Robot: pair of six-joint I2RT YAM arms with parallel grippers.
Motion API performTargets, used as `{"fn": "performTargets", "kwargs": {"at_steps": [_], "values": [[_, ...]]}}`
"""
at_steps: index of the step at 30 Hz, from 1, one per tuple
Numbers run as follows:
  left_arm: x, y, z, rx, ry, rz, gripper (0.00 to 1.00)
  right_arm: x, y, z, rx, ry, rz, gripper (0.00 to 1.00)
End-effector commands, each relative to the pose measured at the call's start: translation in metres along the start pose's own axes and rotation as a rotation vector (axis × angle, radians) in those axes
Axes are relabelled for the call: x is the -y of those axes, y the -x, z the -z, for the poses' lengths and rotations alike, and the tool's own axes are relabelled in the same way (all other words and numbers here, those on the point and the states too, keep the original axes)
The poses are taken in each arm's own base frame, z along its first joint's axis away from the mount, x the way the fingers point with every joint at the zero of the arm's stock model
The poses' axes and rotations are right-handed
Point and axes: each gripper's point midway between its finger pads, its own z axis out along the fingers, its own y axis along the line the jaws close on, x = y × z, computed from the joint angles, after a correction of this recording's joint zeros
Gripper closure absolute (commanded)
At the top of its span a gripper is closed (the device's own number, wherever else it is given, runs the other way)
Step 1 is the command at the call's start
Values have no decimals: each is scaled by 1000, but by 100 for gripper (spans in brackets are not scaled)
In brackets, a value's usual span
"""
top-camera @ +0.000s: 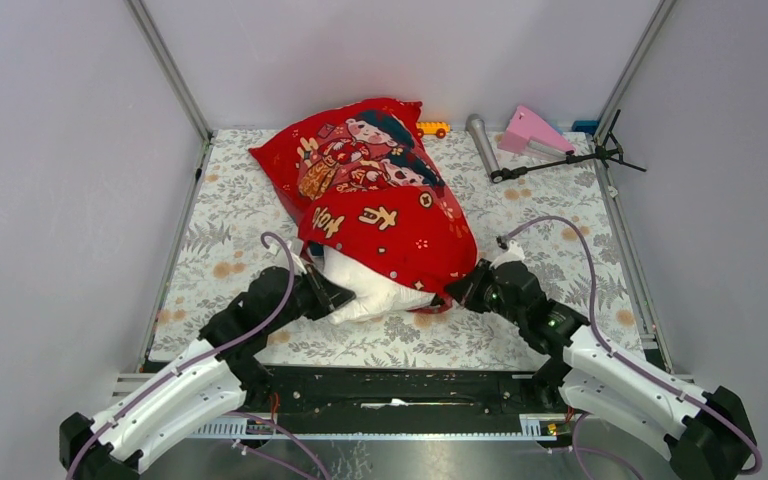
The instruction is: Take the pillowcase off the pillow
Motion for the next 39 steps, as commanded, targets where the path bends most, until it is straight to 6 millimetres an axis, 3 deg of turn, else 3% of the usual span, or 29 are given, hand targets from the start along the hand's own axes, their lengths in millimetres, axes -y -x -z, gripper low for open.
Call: {"fn": "performTargets", "kwargs": {"at_steps": [1, 7, 14, 18, 24, 32, 36, 39], "values": [[24, 37, 24, 138, -11, -83, 100, 16, 53, 12, 214, -173, 87, 100], [30, 49, 47, 184, -5, -115, 100, 56, 86, 27, 364, -362, 135, 100], [40, 51, 63, 193, -48, -99, 100, 87, 96, 25, 374, -429, 83, 100], [57, 49, 75, 175, -115, -101, 100, 85, 100, 14, 370, -402, 73, 100], [100, 33, 90, 77, -326, -114, 100, 82, 97, -10, 301, -401, 85, 100], [120, 52, 124, 173, -396, -119, 100, 94, 111, -33, 288, -459, 72, 100], [129, 50, 124, 154, -436, -97, 100, 101, 123, -33, 313, -504, 89, 100], [140, 49, 135, 154, -505, -84, 100, 106, 136, -32, 341, -527, 63, 100]]}}
